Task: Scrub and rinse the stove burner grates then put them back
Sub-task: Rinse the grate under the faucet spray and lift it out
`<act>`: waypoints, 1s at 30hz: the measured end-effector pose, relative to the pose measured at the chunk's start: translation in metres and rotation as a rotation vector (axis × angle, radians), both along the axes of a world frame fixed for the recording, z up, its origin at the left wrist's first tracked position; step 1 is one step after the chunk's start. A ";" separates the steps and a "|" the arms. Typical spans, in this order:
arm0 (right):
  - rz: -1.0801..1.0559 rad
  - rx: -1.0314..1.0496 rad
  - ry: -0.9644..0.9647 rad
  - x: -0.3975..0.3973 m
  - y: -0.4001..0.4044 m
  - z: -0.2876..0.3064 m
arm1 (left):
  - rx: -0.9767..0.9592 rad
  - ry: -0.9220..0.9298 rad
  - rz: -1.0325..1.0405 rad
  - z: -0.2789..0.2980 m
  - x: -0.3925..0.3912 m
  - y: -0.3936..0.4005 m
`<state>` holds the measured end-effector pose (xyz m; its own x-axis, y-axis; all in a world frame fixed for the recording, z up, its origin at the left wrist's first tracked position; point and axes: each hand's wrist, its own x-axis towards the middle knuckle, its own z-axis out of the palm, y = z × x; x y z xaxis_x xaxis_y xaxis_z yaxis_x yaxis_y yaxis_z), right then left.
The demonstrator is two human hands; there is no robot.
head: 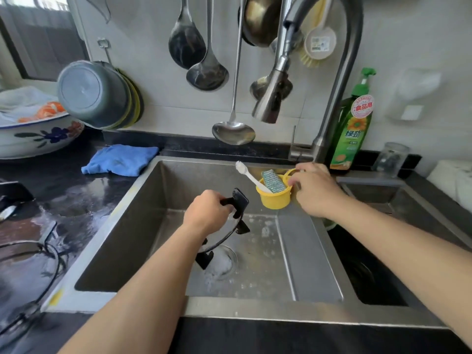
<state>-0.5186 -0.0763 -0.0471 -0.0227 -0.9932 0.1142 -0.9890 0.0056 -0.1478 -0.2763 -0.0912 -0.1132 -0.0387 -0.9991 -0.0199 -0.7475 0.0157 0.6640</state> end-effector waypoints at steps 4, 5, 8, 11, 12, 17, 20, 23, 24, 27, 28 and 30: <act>-0.004 0.254 -0.208 0.001 0.050 0.003 | -0.066 -0.145 -0.112 0.029 -0.009 0.022; 0.019 0.294 -0.266 -0.001 0.061 0.009 | -0.084 -0.206 -0.162 0.040 -0.012 0.030; 0.161 0.343 -0.400 0.008 0.079 0.016 | -0.170 -0.355 -0.303 0.081 -0.006 0.053; 0.264 0.275 -0.350 0.023 0.086 0.011 | -0.222 -0.348 -0.403 0.124 0.006 0.073; 0.262 0.253 -0.377 0.027 0.086 0.010 | -0.240 -0.312 -0.424 0.140 0.011 0.079; 0.301 0.032 -0.577 0.035 0.089 0.025 | -0.268 -0.038 -0.427 0.195 0.036 0.108; 0.300 -0.153 -0.582 0.042 0.093 0.030 | -0.340 0.125 -0.408 0.194 0.052 0.124; 0.258 -0.256 -0.432 0.047 0.093 0.023 | -0.316 0.134 -0.336 0.170 0.065 0.121; 0.273 -0.215 -0.304 0.049 0.093 0.019 | -0.301 0.045 -0.297 0.158 0.069 0.116; 0.345 -0.194 -0.019 0.051 0.093 0.023 | -0.314 -0.235 -0.195 0.130 0.085 0.103; 0.358 -0.249 -0.020 0.049 0.092 0.032 | -0.332 -0.193 -0.204 0.126 0.091 0.101; 0.355 -0.373 -0.065 0.047 0.092 0.048 | -0.393 -0.047 -0.224 0.122 0.099 0.094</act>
